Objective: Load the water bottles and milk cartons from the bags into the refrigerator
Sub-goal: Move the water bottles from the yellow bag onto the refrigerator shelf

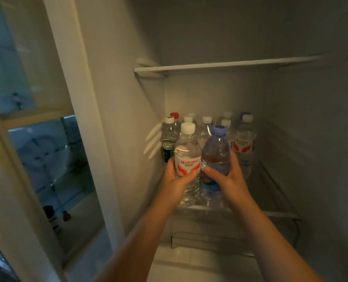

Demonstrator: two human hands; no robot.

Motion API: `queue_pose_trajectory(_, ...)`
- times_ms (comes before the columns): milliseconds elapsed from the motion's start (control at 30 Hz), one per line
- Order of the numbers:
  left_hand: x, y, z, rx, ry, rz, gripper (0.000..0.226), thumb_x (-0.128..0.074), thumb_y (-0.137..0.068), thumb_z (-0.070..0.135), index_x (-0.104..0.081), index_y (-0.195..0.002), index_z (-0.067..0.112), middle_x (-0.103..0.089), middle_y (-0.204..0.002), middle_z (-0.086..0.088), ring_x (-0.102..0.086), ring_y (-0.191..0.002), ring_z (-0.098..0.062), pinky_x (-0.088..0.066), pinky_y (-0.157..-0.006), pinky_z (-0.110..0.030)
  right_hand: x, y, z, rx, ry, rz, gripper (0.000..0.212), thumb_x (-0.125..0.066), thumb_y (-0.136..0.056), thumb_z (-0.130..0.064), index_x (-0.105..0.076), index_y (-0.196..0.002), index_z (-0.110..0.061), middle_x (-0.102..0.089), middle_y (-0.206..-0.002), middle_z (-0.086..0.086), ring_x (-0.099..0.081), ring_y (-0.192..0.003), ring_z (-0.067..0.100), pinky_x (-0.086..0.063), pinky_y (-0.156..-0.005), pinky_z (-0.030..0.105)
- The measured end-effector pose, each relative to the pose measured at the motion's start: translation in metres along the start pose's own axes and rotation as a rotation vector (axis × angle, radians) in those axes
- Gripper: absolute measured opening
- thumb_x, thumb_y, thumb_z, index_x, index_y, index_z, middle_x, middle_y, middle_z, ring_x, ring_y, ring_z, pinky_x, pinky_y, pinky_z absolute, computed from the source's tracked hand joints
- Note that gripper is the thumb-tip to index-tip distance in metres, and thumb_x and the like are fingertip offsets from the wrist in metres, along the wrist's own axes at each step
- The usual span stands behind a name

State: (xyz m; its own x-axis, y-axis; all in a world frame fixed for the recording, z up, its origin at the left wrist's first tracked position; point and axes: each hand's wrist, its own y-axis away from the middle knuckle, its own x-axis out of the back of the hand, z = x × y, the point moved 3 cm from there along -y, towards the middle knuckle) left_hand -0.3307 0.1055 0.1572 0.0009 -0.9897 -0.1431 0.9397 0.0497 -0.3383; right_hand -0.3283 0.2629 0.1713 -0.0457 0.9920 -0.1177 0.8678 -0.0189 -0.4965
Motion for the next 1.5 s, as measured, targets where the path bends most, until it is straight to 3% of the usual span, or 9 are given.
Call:
queue_pose_trajectory(333, 0.019, -0.015, -0.029, -0.003, -0.083, 0.025, 0.061, -0.071, -0.085, 0.009, -0.046, -0.138, 0.022, -0.067, -0.124, 0.0, -0.064, -0.115, -0.018, -0.051, -0.1, -0.045, -0.008, -0.016, 0.052, -0.129, 0.134, -0.113, 0.068, -0.073, -0.085, -0.01, -0.037, -0.138, -0.032, -0.057, -0.13, -0.009, -0.058, -0.116, 0.002, -0.05, -0.094, 0.022)
queue_pose_trajectory(567, 0.031, -0.002, -0.043, -0.086, -0.421, -0.009, 0.072, -0.07, -0.088, 0.022, -0.033, -0.148, 0.035, -0.057, -0.136, 0.014, -0.055, -0.124, -0.003, -0.048, -0.103, -0.035, 0.008, -0.01, 0.075, -0.216, 0.225, -0.245, 0.063, -0.071, -0.086, -0.01, -0.041, -0.14, -0.023, -0.061, -0.129, -0.006, -0.06, -0.116, 0.006, -0.051, -0.09, 0.019)
queue_pose_trajectory(700, 0.042, -0.001, -0.053, -0.061, -0.687, 0.142, 0.077, -0.07, -0.085, 0.036, -0.029, -0.15, 0.038, -0.046, -0.139, 0.007, -0.051, -0.124, -0.012, -0.048, -0.103, -0.04, 0.014, -0.012, 0.084, -0.311, 0.352, -0.346, 0.053, -0.069, -0.088, -0.006, -0.046, -0.13, -0.027, -0.063, -0.122, -0.008, -0.063, -0.106, -0.001, -0.052, -0.085, 0.017)
queue_pose_trajectory(800, 0.043, -0.002, -0.055, -0.042, -0.668, 0.246, 0.06, -0.069, -0.088, 0.021, -0.043, -0.141, 0.032, -0.043, -0.135, 0.003, -0.058, -0.109, -0.009, -0.052, -0.097, -0.036, 0.012, -0.016, 0.092, -0.318, 0.438, -0.353, 0.045, -0.069, -0.089, -0.013, -0.05, -0.125, -0.031, -0.065, -0.117, -0.013, -0.063, -0.104, 0.0, -0.051, -0.097, 0.029)
queue_pose_trajectory(933, 0.042, -0.003, -0.054, -0.057, -0.688, 0.402, 0.028, -0.068, -0.088, 0.013, -0.05, -0.107, 0.024, -0.055, -0.109, 0.003, -0.059, -0.095, -0.012, -0.054, -0.083, -0.037, 0.001, -0.023, 0.098, -0.345, 0.504, -0.338, 0.037, -0.065, -0.092, -0.021, -0.054, -0.127, -0.024, -0.064, -0.108, -0.016, -0.06, -0.099, -0.003, -0.047, -0.082, 0.018)
queue_pose_trajectory(1067, 0.039, -0.008, -0.058, -0.011, -0.825, 0.456, 0.015, -0.061, -0.092, 0.013, -0.048, -0.087, 0.02, -0.053, -0.091, 0.003, -0.056, -0.079, -0.014, -0.045, -0.064, -0.025, -0.007, -0.029, 0.104, -0.363, 0.609, -0.296, 0.029, -0.061, -0.095, -0.027, -0.057, -0.123, -0.025, -0.065, -0.112, -0.005, -0.06, -0.101, 0.008, -0.044, -0.084, 0.026)
queue_pose_trajectory(1167, 0.042, -0.014, -0.056, 0.048, -0.788, 0.455, 0.01, -0.057, -0.094, 0.012, -0.051, -0.087, 0.017, -0.058, -0.084, 0.002, -0.056, -0.077, -0.013, -0.036, -0.058, -0.015, -0.014, -0.033, 0.113, -0.312, 0.861, -0.256, 0.029, -0.058, -0.095, -0.036, -0.057, -0.122, -0.026, -0.064, -0.116, -0.002, -0.059, -0.105, 0.015, -0.046, -0.089, 0.033)
queue_pose_trajectory(1267, 0.041, -0.015, -0.054, 0.06, -0.789, 0.446, 0.011, -0.055, -0.095, 0.009, -0.052, -0.094, 0.019, -0.055, -0.09, 0.004, -0.054, -0.083, -0.011, -0.038, -0.068, -0.018, -0.024, -0.036, 0.119, -0.241, 1.108, -0.204, 0.04, -0.054, -0.093, -0.05, -0.055, -0.125, -0.027, -0.061, -0.12, 0.001, -0.056, -0.11, 0.021, -0.049, -0.092, 0.041)
queue_pose_trajectory(1500, 0.039, -0.014, -0.057, 0.033, -0.814, 0.471, 0.013, -0.056, -0.092, 0.007, -0.054, -0.096, 0.019, -0.055, -0.092, 0.005, -0.053, -0.085, -0.011, -0.039, -0.072, -0.02, -0.03, -0.037, 0.118, -0.236, 1.249, -0.148, 0.048, -0.049, -0.092, -0.058, -0.054, -0.128, -0.026, -0.059, -0.126, 0.004, -0.053, -0.116, 0.028, -0.05, -0.091, 0.046)
